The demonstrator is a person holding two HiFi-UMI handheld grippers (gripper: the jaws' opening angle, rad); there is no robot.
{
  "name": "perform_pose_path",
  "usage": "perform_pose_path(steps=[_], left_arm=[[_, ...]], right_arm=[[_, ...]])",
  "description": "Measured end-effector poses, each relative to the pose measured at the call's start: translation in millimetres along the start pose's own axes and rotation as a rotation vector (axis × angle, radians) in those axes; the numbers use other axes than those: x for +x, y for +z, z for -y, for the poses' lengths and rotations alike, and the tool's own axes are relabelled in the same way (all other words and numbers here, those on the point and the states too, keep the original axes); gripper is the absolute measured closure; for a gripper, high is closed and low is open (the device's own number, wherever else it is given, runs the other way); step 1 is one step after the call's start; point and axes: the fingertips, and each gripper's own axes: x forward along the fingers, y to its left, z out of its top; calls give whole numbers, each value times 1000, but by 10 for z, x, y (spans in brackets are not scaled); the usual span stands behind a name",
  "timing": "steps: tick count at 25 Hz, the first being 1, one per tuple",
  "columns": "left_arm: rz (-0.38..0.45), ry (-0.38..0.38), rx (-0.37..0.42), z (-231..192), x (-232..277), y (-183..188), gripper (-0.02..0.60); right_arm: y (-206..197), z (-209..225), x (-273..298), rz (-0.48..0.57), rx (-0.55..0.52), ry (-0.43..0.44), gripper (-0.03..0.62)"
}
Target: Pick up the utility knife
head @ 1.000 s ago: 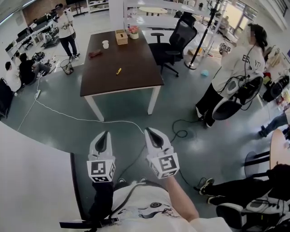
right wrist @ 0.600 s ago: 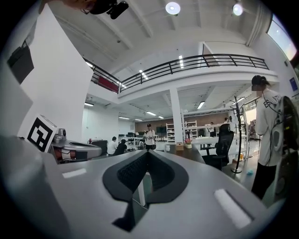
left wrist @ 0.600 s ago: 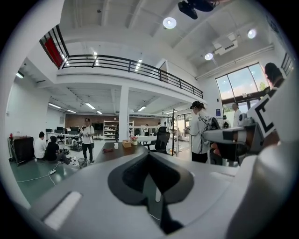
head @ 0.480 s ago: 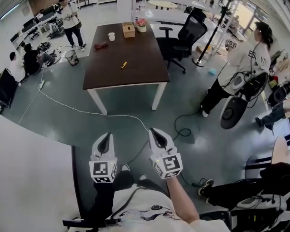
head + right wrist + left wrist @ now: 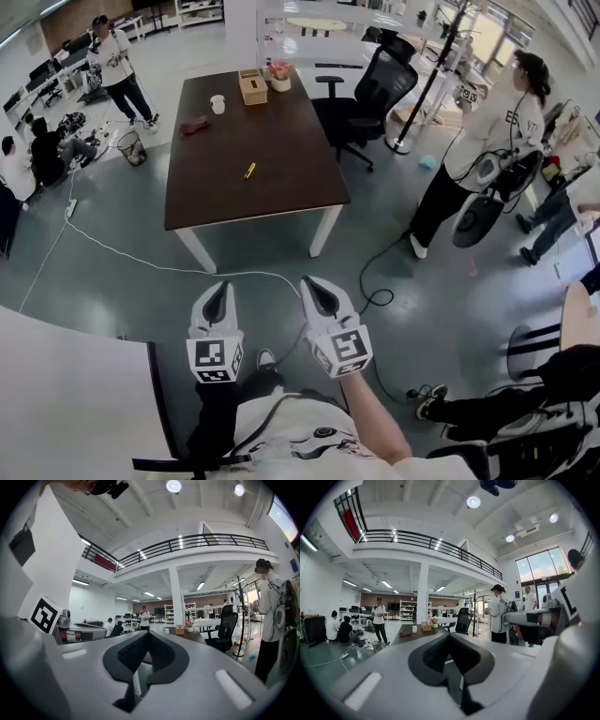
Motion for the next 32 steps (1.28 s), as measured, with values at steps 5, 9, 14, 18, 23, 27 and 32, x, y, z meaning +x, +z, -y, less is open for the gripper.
perform_pose_path(steps=[5, 9, 14, 18, 23, 27, 32], left_arm=[[-18, -14, -3, -301, 330, 18, 581], [-51, -22, -17, -510, 574, -25, 581], [-78, -42, -45, -598, 840, -49, 581], [-98, -44, -59, -629, 1124, -85, 581], [-119, -19, -46, -751, 1582, -111, 581], [-135, 27, -60, -914, 2120, -86, 581], [-165, 55, -76, -1024, 2618, -112, 581]], right_arm=[[31, 146, 427, 1, 10, -30, 592], [23, 260, 676, -15, 17, -53, 592], [9, 432, 859, -50, 27, -80, 592], [-14, 597, 1084, -69, 29, -69, 592], [-12, 860, 1547, -56, 39, -21, 592], [183, 1175, 1991, -21, 22, 38, 592], [317, 1542, 2355, -7, 34, 55, 592]])
